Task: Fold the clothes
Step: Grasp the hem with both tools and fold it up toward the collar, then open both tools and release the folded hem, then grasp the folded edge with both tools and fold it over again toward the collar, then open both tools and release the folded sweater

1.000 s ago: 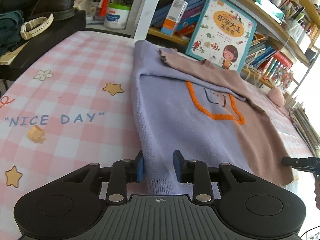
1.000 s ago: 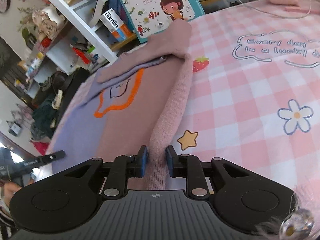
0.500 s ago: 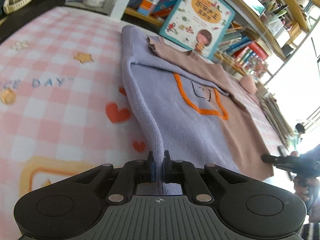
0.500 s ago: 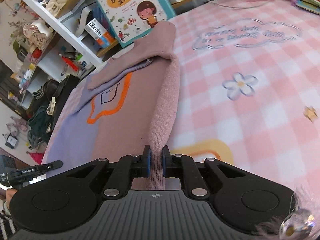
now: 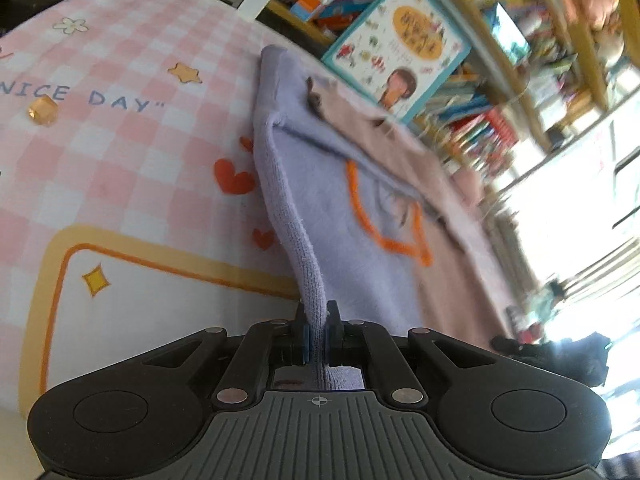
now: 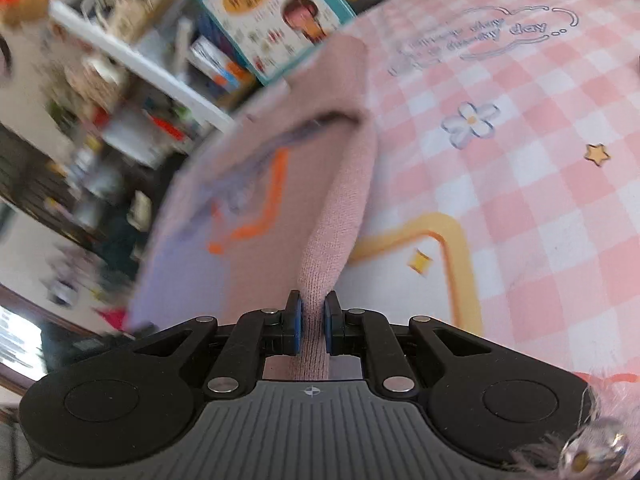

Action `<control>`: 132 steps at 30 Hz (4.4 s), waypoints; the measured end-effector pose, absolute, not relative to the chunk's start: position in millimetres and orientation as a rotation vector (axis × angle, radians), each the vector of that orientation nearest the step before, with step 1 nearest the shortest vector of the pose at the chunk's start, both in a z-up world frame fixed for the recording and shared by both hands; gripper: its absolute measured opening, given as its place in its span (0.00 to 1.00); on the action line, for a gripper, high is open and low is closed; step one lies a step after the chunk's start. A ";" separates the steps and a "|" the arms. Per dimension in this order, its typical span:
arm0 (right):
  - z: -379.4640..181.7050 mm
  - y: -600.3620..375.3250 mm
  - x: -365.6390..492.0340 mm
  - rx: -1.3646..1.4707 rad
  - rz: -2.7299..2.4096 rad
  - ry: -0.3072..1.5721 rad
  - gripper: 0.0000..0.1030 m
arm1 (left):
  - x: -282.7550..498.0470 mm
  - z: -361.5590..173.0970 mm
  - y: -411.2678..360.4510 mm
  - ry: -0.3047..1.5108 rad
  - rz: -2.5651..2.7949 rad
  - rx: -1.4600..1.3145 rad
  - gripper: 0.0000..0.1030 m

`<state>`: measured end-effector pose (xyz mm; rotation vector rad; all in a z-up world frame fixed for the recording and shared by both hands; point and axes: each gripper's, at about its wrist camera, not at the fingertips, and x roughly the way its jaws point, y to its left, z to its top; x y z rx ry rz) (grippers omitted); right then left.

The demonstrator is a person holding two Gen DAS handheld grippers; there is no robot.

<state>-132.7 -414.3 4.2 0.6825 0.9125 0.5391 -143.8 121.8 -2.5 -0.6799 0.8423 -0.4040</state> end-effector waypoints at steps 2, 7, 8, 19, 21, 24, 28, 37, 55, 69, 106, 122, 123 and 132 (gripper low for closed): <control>16.1 -420.3 -128.4 0.767 0.596 0.833 0.09 | -140.6 5.6 128.3 0.771 -0.436 -0.750 0.05; 46.3 -419.4 -101.8 0.856 0.673 0.623 0.09 | -119.2 26.4 140.3 0.520 -0.492 -0.911 0.05; 50.2 -419.2 -91.5 0.892 0.678 0.594 0.09 | -111.9 28.6 141.4 0.478 -0.497 -0.944 0.05; 50.7 -412.1 15.7 1.058 0.499 0.541 0.09 | -2.4 26.4 142.8 0.449 -0.408 -1.073 0.05; 41.9 -408.9 32.4 1.071 0.459 0.566 0.09 | 10.2 18.0 144.2 0.472 -0.372 -1.079 0.05; 29.5 -404.1 52.2 1.060 0.402 0.611 0.09 | 25.3 4.6 145.9 0.510 -0.317 -1.083 0.05; 13.3 -398.9 71.7 1.031 0.343 0.657 0.09 | 39.0 -9.3 144.9 0.547 -0.287 -1.082 0.05; 8.1 -398.8 80.4 0.972 0.252 0.636 0.42 | 53.8 0.0 140.1 0.578 -0.190 -0.930 0.64; 20.2 -328.5 89.6 0.025 0.158 0.581 0.44 | 68.6 11.8 83.8 0.603 -0.122 -0.137 0.34; 1.1 -358.6 97.1 0.281 0.191 0.667 0.06 | 74.3 -3.3 102.8 0.628 -0.147 -0.356 0.08; 13.3 -346.8 98.8 0.178 0.180 0.619 0.30 | 73.0 19.6 93.5 0.548 -0.107 -0.298 0.38; 5.2 -361.5 48.5 0.209 0.250 0.724 0.40 | 25.6 10.5 89.2 0.644 -0.106 -0.246 0.53; 4.0 -362.7 49.3 0.235 0.264 0.731 0.35 | 27.4 7.6 87.1 0.655 -0.112 -0.239 0.52; 0.3 -351.3 61.4 0.290 0.299 0.747 0.18 | 46.7 -4.4 88.4 0.687 -0.127 -0.238 0.51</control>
